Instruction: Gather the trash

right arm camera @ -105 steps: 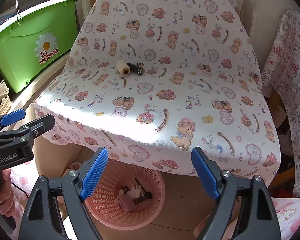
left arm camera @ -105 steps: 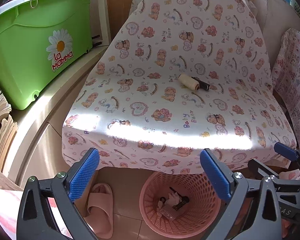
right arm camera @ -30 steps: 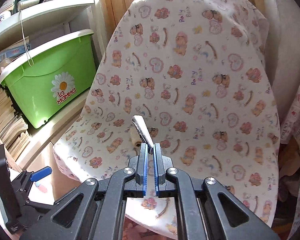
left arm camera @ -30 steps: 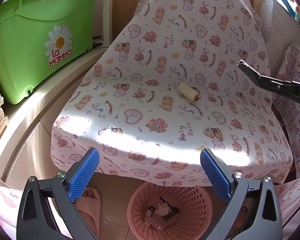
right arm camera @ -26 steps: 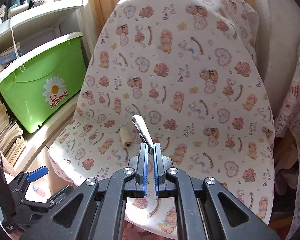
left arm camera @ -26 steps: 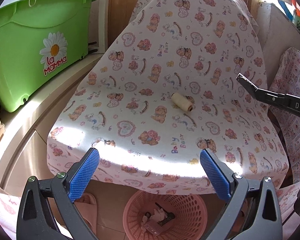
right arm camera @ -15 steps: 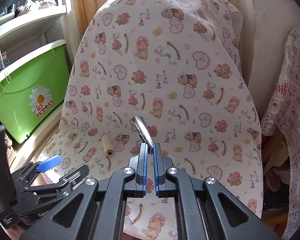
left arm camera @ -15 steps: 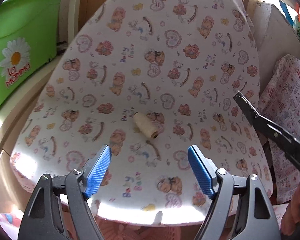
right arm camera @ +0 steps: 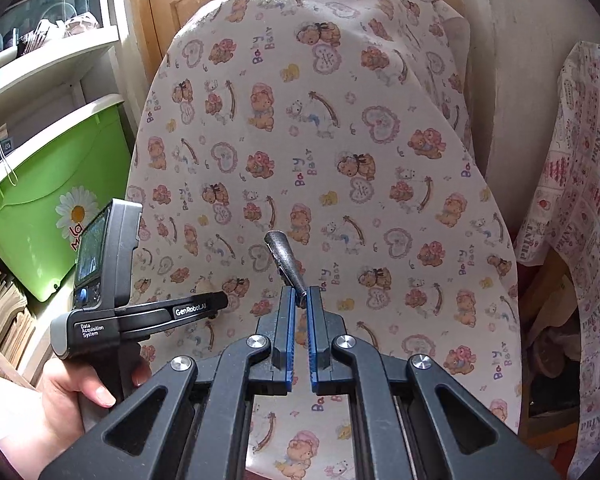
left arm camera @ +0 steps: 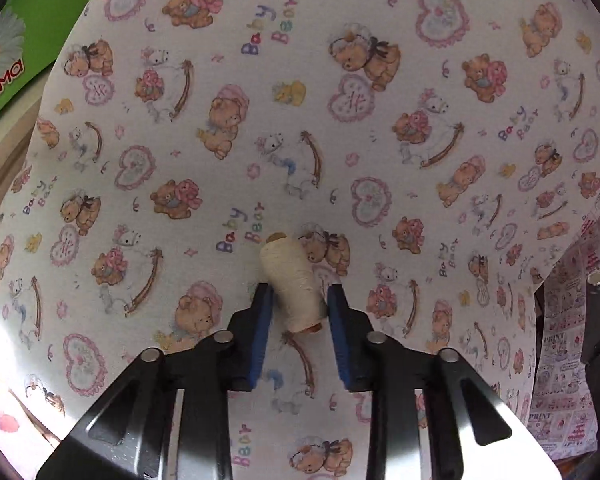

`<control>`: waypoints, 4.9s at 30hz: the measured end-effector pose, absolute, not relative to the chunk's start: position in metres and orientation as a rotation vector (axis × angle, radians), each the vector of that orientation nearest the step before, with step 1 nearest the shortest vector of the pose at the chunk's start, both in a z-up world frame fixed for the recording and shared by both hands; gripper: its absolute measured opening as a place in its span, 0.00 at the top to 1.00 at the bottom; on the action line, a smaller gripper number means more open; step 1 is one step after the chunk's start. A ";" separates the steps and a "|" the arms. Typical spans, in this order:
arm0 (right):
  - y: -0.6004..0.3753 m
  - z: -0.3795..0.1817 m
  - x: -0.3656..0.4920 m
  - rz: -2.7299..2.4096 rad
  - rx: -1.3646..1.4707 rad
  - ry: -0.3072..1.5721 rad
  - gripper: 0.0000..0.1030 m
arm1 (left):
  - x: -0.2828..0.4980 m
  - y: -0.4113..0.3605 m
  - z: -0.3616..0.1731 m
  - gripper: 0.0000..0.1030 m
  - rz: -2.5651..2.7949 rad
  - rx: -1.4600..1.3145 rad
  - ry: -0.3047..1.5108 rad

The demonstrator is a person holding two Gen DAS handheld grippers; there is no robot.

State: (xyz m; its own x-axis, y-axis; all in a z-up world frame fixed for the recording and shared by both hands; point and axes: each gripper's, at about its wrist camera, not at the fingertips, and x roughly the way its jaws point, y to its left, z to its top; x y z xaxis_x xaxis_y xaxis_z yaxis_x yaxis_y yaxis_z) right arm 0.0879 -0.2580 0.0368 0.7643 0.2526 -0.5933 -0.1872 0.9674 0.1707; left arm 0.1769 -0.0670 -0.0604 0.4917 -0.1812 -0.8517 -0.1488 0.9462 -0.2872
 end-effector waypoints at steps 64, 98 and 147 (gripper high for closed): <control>-0.178 -0.083 -0.022 0.419 -0.064 1.090 0.94 | -0.014 -0.044 -0.098 0.79 -0.149 -0.136 1.155; -0.169 -0.229 0.011 0.282 -0.107 1.449 0.68 | -0.004 -0.041 -0.231 0.57 -0.001 -0.059 1.560; -0.223 -0.007 -0.060 0.204 0.079 0.681 0.00 | -0.053 -0.023 0.004 0.01 0.069 0.016 0.751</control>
State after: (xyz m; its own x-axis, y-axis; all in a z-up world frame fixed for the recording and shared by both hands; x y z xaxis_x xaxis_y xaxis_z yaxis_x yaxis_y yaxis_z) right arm -0.0596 -0.2228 -0.0074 0.7578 0.2124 -0.6170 -0.1608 0.9772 0.1388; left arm -0.0526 -0.0229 0.0045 0.7287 0.0684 -0.6814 -0.0572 0.9976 0.0390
